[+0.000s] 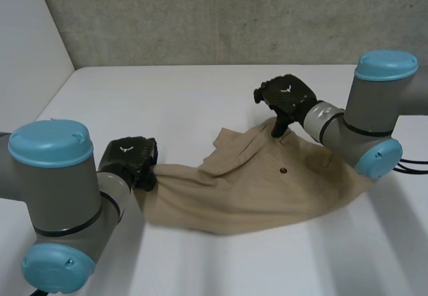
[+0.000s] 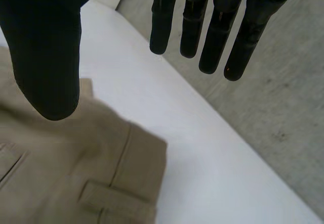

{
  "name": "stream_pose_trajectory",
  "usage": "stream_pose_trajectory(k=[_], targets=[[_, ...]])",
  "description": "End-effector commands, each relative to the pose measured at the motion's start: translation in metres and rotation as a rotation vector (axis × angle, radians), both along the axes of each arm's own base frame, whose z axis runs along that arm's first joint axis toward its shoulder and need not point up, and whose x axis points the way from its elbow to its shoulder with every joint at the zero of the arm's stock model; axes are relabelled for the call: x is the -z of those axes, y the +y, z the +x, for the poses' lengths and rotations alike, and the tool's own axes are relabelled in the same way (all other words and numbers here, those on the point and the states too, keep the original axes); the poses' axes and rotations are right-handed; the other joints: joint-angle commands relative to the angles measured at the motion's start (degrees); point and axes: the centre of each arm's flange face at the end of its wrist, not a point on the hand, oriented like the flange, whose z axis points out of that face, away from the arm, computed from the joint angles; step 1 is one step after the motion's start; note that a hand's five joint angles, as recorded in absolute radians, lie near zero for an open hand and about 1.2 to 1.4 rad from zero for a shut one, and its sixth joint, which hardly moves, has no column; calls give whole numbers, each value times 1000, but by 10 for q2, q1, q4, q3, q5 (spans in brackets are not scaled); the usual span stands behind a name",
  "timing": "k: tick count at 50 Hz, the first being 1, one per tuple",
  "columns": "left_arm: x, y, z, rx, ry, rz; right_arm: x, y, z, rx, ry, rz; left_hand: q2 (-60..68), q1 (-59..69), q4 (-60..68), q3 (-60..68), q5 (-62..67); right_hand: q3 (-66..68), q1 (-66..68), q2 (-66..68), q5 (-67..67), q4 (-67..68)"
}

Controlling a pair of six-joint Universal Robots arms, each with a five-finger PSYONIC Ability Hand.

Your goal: Fold the shorts.

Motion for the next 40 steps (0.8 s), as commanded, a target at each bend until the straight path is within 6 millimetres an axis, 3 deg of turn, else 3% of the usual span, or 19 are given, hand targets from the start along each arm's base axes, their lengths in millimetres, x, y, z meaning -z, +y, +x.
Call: stream_pose_trajectory(k=[1, 8, 12, 16, 20, 21, 23, 24, 25, 27, 28, 29, 33, 35, 37, 40], targets=[[-1, 1, 1, 0, 0, 0, 22, -3, 1, -40, 41, 42, 116, 153, 117, 120, 143, 14, 45, 12, 14, 14], [-2, 2, 1, 1, 3, -4, 38, -13, 2, -42, 85, 11, 116, 153, 117, 120, 143, 39, 71, 37, 39, 39], [-6, 0, -1, 6, 15, -22, 39, -22, 5, -32, 87, -31, 116, 153, 117, 120, 143, 495, 527, 494, 495, 496], [-19, -13, -7, 6, 34, -82, 20, -37, 8, 31, 70, -169, 116, 153, 117, 120, 143, 516, 548, 515, 516, 517], [-58, -39, -17, 3, 84, -232, -30, -55, 9, 134, -8, -397, 116, 153, 117, 120, 143, 516, 548, 515, 516, 517], [-85, -51, -20, -4, 113, -319, -65, -60, 7, 182, -61, -512, 116, 153, 117, 120, 143, 516, 548, 515, 516, 517], [-114, -63, -22, -13, 137, -416, -101, -60, 5, 219, -119, -625, 116, 153, 117, 120, 143, 516, 548, 515, 516, 517], [-129, -67, -23, -17, 152, -465, -136, -58, 2, 256, -182, -725, 116, 153, 117, 120, 143, 516, 548, 515, 516, 517], [-159, -74, -25, -25, 185, -562, -154, -55, -1, 272, -216, -771, 116, 153, 117, 120, 143, 516, 548, 515, 516, 517], [-189, -78, -26, -32, 228, -665, -185, -47, -6, 296, -273, -856, 116, 153, 117, 120, 143, 516, 548, 515, 516, 517], [-203, -79, -27, -37, 250, -715, -211, -38, -10, 303, -320, -919, 116, 153, 117, 120, 143, 516, 548, 515, 516, 517], [-231, -79, -26, -46, 307, -820, -220, -33, -11, 303, -340, -941, 116, 153, 117, 120, 143, 516, 548, 515, 516, 517], [-281, -67, -18, -71, 420, -1039, -249, -15, -19, 289, -412, -968, 116, 153, 117, 120, 143, 516, 548, 515, 516, 517], [-294, -62, -15, -75, 454, -1100, -254, -9, -21, 281, -433, -957, 116, 153, 117, 120, 143, 516, 548, 515, 516, 517], [-292, -58, -14, -75, 461, -1110, -254, -2, -24, 268, -447, -928, 116, 153, 117, 120, 143, 516, 548, 515, 516, 517], [-272, -57, -17, -62, 438, -1054, -241, 5, -24, 235, -424, -873, 116, 153, 117, 120, 143, 516, 548, 515, 516, 517]])
